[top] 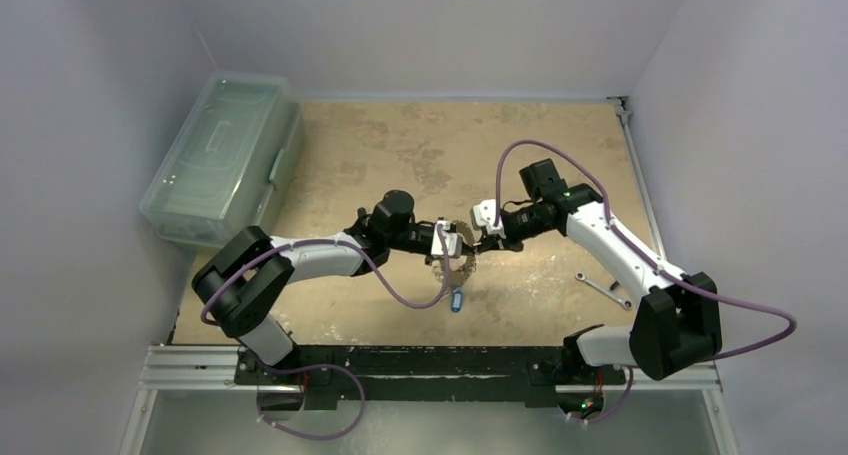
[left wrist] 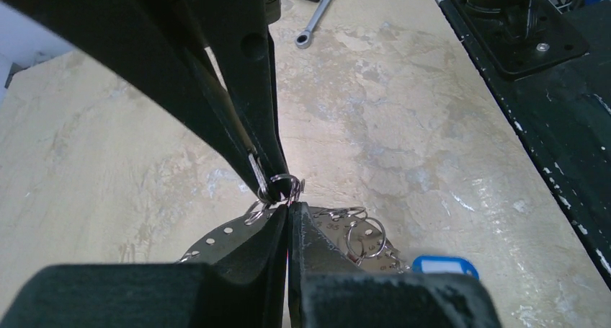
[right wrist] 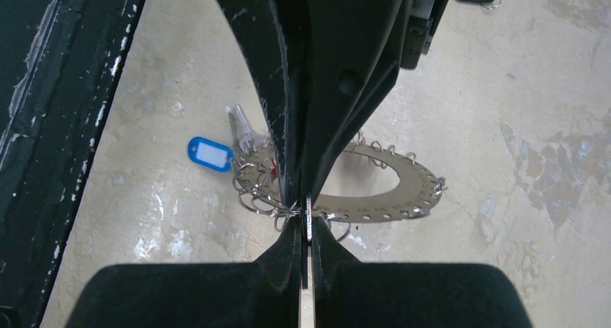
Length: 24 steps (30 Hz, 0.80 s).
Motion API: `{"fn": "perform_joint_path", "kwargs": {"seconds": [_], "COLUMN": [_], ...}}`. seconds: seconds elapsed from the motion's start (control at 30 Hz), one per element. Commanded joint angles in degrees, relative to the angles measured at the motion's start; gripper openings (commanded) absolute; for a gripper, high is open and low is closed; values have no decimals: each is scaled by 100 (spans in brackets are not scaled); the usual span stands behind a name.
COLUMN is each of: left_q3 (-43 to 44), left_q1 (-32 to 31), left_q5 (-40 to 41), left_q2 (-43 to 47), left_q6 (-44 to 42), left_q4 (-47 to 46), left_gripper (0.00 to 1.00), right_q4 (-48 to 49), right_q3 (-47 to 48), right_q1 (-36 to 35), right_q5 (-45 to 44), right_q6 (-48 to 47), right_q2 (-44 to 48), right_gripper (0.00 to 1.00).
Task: Remove the keys from the keyring
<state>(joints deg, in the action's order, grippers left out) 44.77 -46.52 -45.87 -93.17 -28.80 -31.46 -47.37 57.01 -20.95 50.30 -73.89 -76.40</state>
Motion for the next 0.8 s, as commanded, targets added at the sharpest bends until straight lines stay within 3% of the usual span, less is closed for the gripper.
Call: {"fn": "perform_joint_path", "kwargs": {"seconds": [0.0,0.37,0.63,0.77], "left_q3": [134,-13,-229,-371], "left_q1": [282,534,549,555], "left_q5": [-348,-520,-319,-162], "left_q2": [390,1010,1208,1288], "left_q6": [505,2038,2650,2732], "left_q4": [126,-643,-1035,-1196], "left_gripper": [0,0,0,0], "right_q4": [269,905,1173,832], "right_q3": [243,-37,-103,-104], "right_q1": [213,381,381,381], "right_q5": [122,251,1322,1758], "right_q6": [208,616,835,579], "right_q2": [143,47,0,-48], "right_gripper": [0,0,0,7]}}
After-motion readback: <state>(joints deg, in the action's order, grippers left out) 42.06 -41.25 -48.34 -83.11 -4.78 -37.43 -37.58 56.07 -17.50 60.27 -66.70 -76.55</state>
